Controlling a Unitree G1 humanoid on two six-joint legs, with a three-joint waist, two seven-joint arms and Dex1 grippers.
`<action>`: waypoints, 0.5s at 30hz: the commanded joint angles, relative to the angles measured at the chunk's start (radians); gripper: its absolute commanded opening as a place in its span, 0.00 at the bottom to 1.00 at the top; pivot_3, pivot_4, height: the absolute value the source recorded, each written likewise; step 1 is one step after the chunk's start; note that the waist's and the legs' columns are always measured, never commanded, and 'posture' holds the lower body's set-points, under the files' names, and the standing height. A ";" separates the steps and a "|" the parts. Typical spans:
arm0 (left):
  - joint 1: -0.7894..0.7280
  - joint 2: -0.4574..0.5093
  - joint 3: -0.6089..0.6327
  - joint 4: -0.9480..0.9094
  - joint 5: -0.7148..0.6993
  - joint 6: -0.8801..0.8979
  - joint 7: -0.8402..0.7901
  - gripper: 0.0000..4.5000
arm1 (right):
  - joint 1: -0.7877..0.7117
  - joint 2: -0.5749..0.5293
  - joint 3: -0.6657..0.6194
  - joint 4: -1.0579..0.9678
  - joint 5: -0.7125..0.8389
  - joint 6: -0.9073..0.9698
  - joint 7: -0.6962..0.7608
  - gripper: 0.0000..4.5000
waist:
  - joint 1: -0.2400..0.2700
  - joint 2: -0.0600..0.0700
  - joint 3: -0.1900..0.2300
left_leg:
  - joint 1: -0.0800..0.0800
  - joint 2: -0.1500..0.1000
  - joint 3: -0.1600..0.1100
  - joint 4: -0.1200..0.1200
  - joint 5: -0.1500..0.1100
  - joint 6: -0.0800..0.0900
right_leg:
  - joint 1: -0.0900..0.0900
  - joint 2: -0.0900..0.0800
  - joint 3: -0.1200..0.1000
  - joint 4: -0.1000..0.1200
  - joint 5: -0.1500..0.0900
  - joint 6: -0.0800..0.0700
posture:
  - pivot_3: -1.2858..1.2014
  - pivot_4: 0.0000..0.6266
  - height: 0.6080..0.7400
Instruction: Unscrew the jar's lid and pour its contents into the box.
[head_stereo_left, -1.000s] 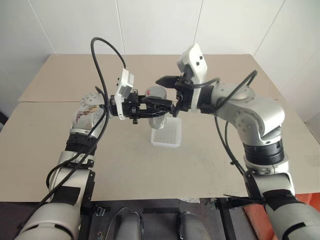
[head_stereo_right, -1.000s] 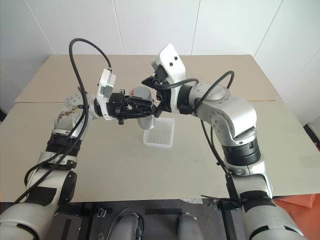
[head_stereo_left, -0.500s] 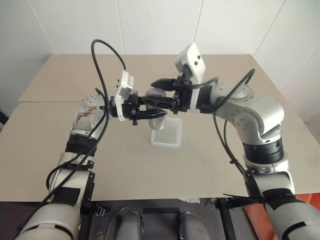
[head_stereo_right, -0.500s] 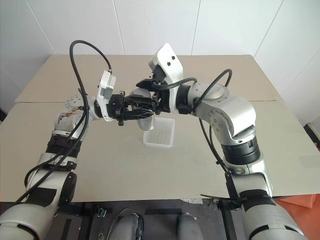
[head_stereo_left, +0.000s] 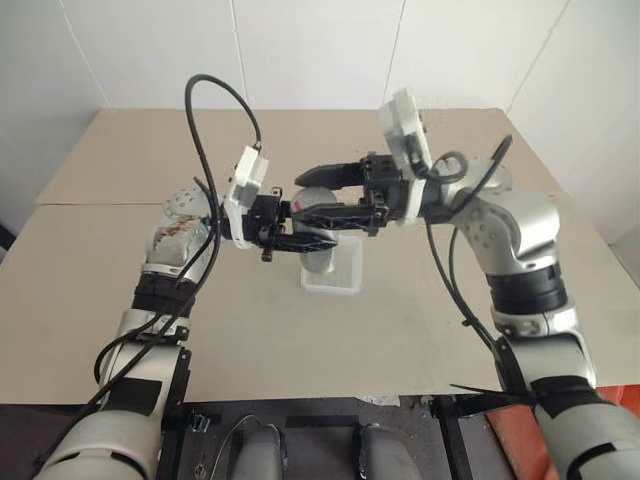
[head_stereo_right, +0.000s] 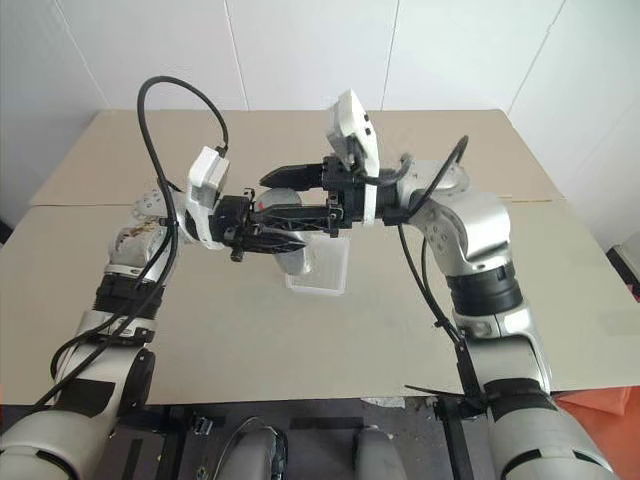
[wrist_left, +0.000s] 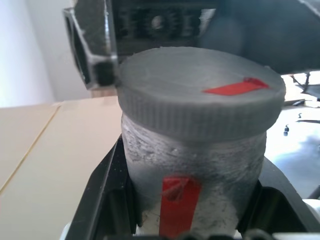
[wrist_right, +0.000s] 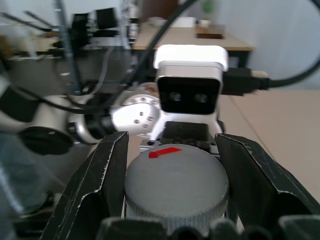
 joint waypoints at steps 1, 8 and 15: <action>-0.004 -0.003 -0.006 -0.111 -0.099 0.069 -0.025 0.43 | -0.069 0.040 0.055 0.109 -0.022 -0.086 0.179 0.61 | -0.003 0.000 0.000 | 0.000 0.000 0.000 0.000 0.000 0.000 | 0.000 0.000 0.000 0.000 0.000 0.000 | 0.52 0.24 1.00; 0.019 0.031 -0.075 -0.181 -0.145 0.092 -0.026 0.43 | -0.140 0.096 0.067 0.275 -0.086 -0.182 0.308 0.61 | -0.005 0.000 0.000 | 0.000 0.000 -0.001 0.000 0.000 0.000 | 0.000 0.000 0.000 0.001 0.000 0.000 | 0.52 0.24 1.00; 0.016 0.052 -0.032 -0.127 -0.064 0.055 0.011 0.43 | -0.076 0.066 0.000 0.203 -0.106 -0.173 0.179 0.73 | 0.007 0.000 0.000 | 0.000 0.000 -0.001 0.000 0.000 0.000 | 0.000 0.000 0.000 0.001 0.000 0.000 | 0.52 0.24 1.00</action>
